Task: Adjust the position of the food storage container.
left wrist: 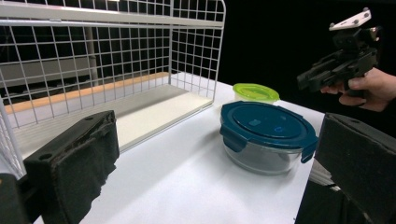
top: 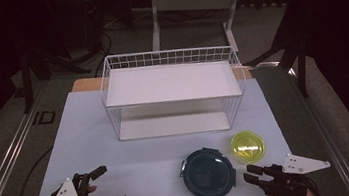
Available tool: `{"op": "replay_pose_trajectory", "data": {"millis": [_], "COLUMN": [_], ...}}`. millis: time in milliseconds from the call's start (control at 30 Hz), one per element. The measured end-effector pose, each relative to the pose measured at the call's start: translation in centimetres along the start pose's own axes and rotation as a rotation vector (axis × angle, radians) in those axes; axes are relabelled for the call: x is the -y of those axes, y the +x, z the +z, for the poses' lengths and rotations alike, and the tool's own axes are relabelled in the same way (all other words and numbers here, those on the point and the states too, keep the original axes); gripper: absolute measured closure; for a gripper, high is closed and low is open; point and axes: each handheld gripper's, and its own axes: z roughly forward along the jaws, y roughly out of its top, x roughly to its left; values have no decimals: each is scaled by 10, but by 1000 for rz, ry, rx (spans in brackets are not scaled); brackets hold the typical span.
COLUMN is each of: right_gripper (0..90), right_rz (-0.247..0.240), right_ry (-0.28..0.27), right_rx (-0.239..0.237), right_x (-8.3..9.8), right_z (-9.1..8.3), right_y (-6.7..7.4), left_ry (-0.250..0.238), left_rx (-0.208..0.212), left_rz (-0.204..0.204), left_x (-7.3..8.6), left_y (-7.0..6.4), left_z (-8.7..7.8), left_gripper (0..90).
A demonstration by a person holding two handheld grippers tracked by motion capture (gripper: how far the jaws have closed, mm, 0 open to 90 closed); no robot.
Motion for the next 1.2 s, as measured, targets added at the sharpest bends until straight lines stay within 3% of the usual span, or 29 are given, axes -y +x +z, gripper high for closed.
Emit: {"op": "replay_pose_trajectory", "data": {"millis": [167, 300, 533, 1133, 1200], "right_gripper": [886, 899, 900, 900, 900], "right_rz": [-2, -13, 9, 46, 60], "right_ry": [68, 139, 196, 216, 197], "right_rx": [-25, -28, -24, -28, -50], "right_x": [9, 16, 22, 19, 15], "right_z": [10, 18, 31, 40, 42], "right_y": [-7, -11, -14, -16, -17], "left_ry": [1, 2, 9, 20, 24], "left_rx": [-1, -1, 2, 8, 10], "left_rz": [2, 2, 7, 18, 16], "left_x": [0, 1, 1, 2, 2], "left_y": [0, 1, 0, -2, -2], "left_z": [0, 0, 1, 4, 4], "left_gripper": [0, 0, 0, 0, 0]}}
